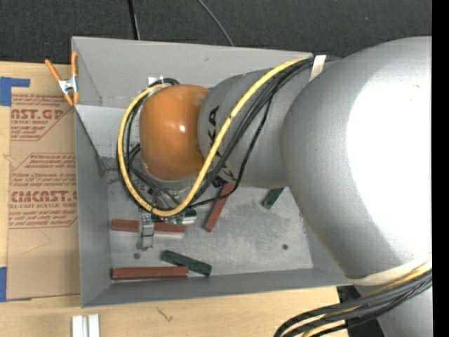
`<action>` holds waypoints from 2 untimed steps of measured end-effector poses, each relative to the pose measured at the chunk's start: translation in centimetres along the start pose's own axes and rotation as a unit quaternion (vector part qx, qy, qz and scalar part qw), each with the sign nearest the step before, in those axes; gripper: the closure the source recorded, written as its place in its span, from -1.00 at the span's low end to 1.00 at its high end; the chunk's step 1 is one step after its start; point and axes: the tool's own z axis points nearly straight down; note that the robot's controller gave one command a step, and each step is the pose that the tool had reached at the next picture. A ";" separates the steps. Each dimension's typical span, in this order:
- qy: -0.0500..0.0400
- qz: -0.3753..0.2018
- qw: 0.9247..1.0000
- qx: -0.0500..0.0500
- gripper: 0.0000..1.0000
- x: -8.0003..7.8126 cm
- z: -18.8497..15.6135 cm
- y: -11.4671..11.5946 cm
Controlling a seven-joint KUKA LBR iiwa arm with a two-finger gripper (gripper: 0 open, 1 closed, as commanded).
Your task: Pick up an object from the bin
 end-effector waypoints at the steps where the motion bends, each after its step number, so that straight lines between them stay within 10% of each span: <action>1: 0.000 -0.116 0.993 0.000 -1.00 1.6 -1.0 -1.1; 2: 0.000 -0.165 0.986 0.000 1.00 -1.4 5.7 -0.9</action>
Offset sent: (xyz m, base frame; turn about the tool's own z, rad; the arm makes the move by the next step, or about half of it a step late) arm 0.0153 -0.0088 -0.0561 -0.3315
